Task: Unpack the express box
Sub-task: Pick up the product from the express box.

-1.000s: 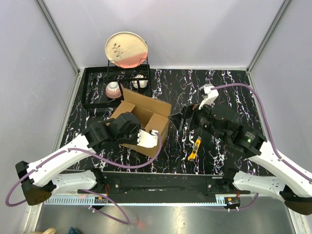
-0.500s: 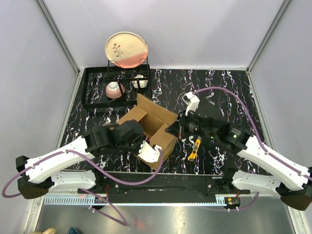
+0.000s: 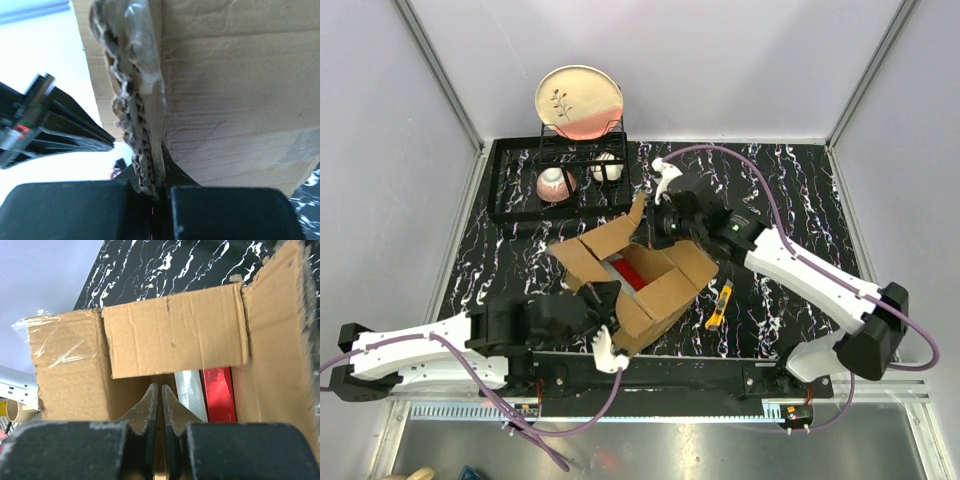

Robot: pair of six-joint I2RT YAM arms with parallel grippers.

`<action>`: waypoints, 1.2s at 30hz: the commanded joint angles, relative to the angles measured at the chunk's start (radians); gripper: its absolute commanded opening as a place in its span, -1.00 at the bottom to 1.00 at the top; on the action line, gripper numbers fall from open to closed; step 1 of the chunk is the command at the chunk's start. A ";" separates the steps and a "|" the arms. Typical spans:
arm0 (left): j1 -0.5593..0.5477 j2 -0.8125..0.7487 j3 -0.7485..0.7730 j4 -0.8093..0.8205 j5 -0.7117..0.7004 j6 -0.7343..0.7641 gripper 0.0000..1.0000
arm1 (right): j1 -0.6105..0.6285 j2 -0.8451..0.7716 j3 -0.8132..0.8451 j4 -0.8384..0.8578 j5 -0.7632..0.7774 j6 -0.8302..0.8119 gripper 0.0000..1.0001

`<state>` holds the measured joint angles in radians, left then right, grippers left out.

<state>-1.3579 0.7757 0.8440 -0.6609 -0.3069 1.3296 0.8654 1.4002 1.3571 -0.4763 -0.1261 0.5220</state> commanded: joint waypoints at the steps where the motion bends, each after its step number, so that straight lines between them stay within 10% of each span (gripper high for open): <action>1: -0.033 -0.136 -0.124 0.277 -0.083 0.327 -1.00 | -0.029 0.068 0.070 -0.005 -0.089 -0.062 -0.76; 9: -0.037 -0.260 -0.348 0.443 -0.087 0.553 -1.00 | -0.035 0.016 -0.024 0.022 -0.193 -0.030 -0.74; 17: -0.035 -0.225 -0.376 0.549 -0.092 0.583 -1.00 | -0.034 0.049 -0.027 -0.037 -0.254 -0.071 -0.21; 24: -0.037 -0.237 -0.410 0.595 -0.090 0.599 -1.00 | -0.014 0.180 0.060 -0.172 -0.181 -0.145 0.99; 36: -0.037 -0.308 -0.410 0.526 -0.092 0.582 -0.83 | 0.027 0.185 0.111 -0.101 0.069 -0.163 0.88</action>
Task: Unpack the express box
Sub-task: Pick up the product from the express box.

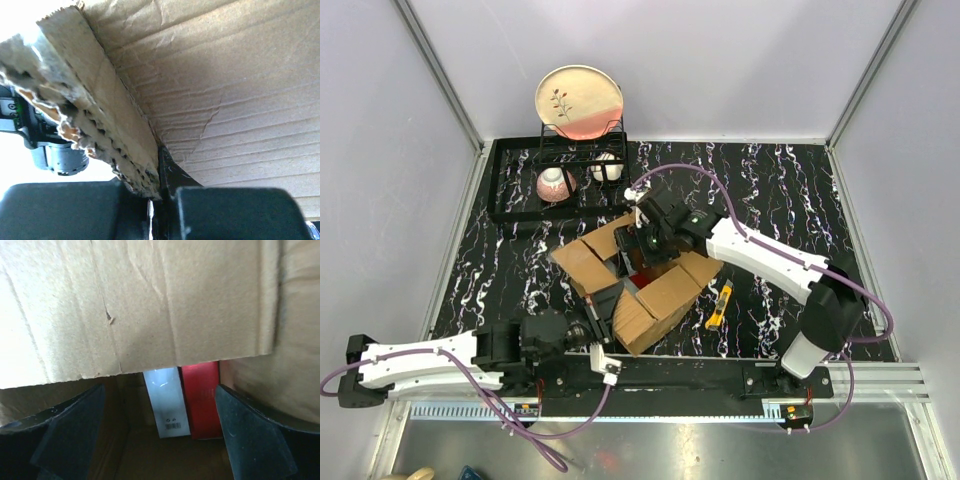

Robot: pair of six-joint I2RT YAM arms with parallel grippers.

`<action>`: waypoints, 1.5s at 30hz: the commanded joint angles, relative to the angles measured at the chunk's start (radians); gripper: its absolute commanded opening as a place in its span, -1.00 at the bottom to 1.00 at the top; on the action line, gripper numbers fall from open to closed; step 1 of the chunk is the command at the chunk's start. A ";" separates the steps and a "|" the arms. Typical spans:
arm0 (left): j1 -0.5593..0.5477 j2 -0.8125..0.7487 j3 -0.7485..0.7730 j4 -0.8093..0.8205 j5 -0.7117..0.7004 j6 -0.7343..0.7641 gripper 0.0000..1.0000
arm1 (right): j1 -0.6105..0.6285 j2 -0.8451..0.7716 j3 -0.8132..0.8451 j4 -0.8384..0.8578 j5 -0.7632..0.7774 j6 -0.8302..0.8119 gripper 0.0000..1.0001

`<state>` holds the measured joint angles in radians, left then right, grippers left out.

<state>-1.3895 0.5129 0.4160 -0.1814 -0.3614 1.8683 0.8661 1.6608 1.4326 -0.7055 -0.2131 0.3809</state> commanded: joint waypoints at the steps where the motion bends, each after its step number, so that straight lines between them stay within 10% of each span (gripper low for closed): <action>1: -0.005 -0.048 0.018 0.043 -0.037 0.045 -0.83 | 0.027 -0.096 0.003 0.173 0.178 -0.013 0.69; 4: -0.005 -0.051 0.014 0.042 -0.040 0.049 -0.84 | 0.028 -0.159 -0.093 0.387 0.242 0.001 0.06; 5: -0.005 -0.051 0.009 0.042 -0.042 0.051 -0.84 | 0.030 -0.176 -0.116 0.438 0.265 0.007 -0.58; 7: -0.005 -0.051 0.007 0.040 -0.047 0.048 -0.84 | 0.036 -0.183 -0.165 0.567 0.280 0.019 -1.00; 23: -0.005 -0.074 0.006 0.006 -0.037 0.043 -0.81 | 0.040 -0.018 -0.094 0.822 0.192 -0.027 -0.99; 26: -0.005 -0.068 0.003 -0.012 -0.034 0.029 -0.13 | 0.045 0.046 -0.064 0.818 0.155 -0.007 -1.00; 27: -0.005 -0.068 0.007 -0.032 -0.036 0.003 0.97 | 0.051 0.060 -0.069 0.819 0.150 0.001 -1.00; 45: 0.259 0.208 0.794 -0.278 -0.028 -0.989 0.98 | 0.131 -0.085 -0.413 0.893 0.345 0.047 -1.00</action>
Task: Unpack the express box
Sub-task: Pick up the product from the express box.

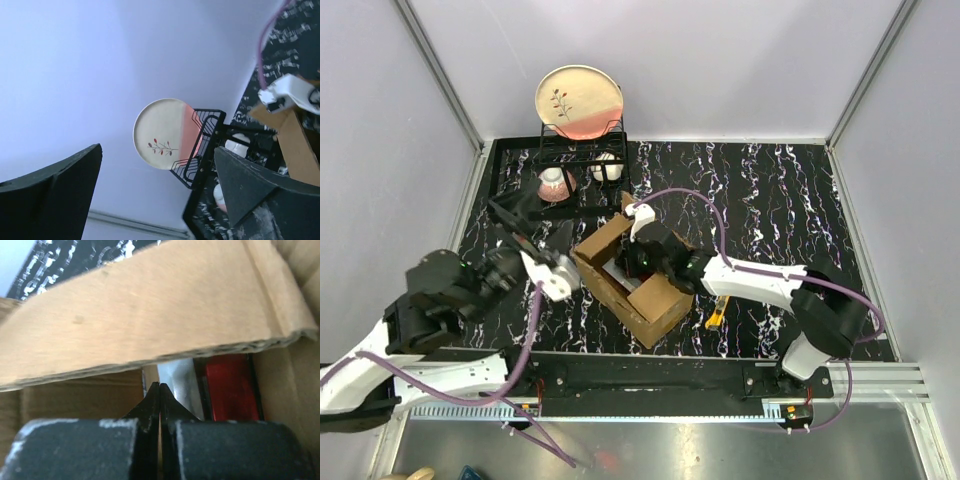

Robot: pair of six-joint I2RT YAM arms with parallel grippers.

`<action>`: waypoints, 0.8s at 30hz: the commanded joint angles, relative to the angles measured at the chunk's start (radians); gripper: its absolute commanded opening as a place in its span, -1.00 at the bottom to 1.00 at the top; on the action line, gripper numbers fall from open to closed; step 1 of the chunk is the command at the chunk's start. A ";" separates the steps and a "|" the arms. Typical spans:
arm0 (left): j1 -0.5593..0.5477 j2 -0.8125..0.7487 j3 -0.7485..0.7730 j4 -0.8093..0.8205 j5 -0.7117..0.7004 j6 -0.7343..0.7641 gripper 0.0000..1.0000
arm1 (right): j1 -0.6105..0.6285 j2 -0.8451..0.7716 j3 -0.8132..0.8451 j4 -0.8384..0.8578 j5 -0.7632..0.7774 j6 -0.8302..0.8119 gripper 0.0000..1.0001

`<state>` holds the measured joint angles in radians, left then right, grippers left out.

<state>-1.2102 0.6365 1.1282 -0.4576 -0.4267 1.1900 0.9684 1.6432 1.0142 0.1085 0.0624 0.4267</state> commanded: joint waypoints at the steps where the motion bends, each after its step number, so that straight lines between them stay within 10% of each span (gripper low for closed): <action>1: 0.133 0.132 0.094 -0.015 0.040 -0.354 0.98 | 0.041 -0.075 0.011 0.086 0.095 -0.008 -1.00; 7: 0.431 0.385 0.327 -0.222 0.351 -0.682 0.87 | 0.138 -0.155 -0.012 0.120 0.229 -0.089 -1.00; 24: 0.429 0.394 0.116 -0.211 0.465 -0.765 0.78 | 0.165 -0.457 -0.189 -0.098 0.384 -0.069 -1.00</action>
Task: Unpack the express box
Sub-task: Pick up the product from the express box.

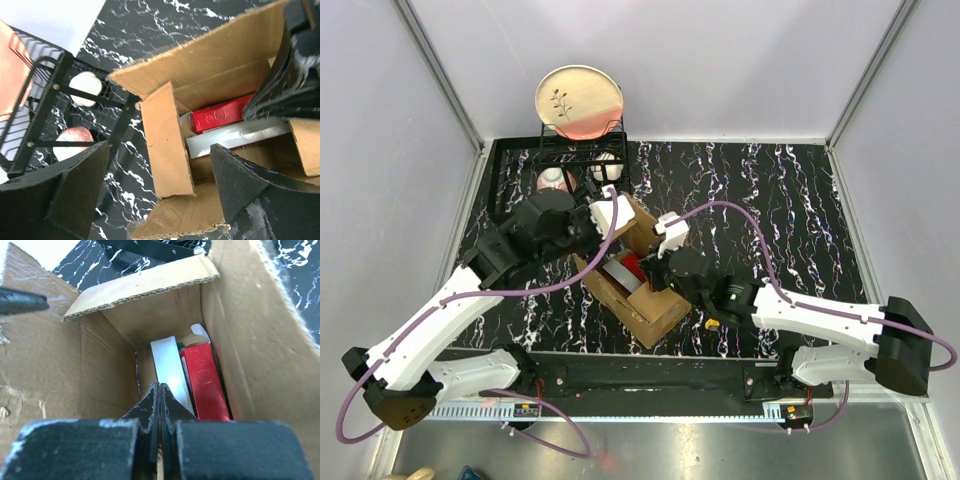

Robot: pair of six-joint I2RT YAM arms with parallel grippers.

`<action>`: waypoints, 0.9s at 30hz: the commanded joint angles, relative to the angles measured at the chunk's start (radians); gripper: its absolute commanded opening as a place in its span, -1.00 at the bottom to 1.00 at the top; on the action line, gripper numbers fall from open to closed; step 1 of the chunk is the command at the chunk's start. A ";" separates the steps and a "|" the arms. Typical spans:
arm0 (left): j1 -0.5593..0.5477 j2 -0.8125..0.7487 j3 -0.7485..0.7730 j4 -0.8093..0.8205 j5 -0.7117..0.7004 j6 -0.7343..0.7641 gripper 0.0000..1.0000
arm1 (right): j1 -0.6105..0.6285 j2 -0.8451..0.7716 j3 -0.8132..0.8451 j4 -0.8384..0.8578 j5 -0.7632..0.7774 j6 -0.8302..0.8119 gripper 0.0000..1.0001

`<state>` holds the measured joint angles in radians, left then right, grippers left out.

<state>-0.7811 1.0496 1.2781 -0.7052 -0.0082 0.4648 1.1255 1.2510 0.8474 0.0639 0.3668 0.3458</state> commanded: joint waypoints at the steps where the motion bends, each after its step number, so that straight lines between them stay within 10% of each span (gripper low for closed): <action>1: -0.003 -0.016 -0.043 0.033 0.042 -0.037 0.78 | 0.008 -0.079 -0.037 -0.059 0.084 0.016 -1.00; 14: -0.145 0.104 -0.086 0.006 -0.113 0.018 0.98 | 0.011 -0.140 -0.079 -0.042 0.098 0.041 -1.00; 27: -0.006 0.136 -0.120 0.088 -0.223 0.143 0.86 | 0.013 -0.216 -0.159 -0.030 0.116 0.079 -1.00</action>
<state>-0.8135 1.1854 1.1545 -0.6823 -0.1848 0.5587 1.1282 1.0565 0.6971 0.0067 0.4431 0.4019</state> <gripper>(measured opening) 0.939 0.007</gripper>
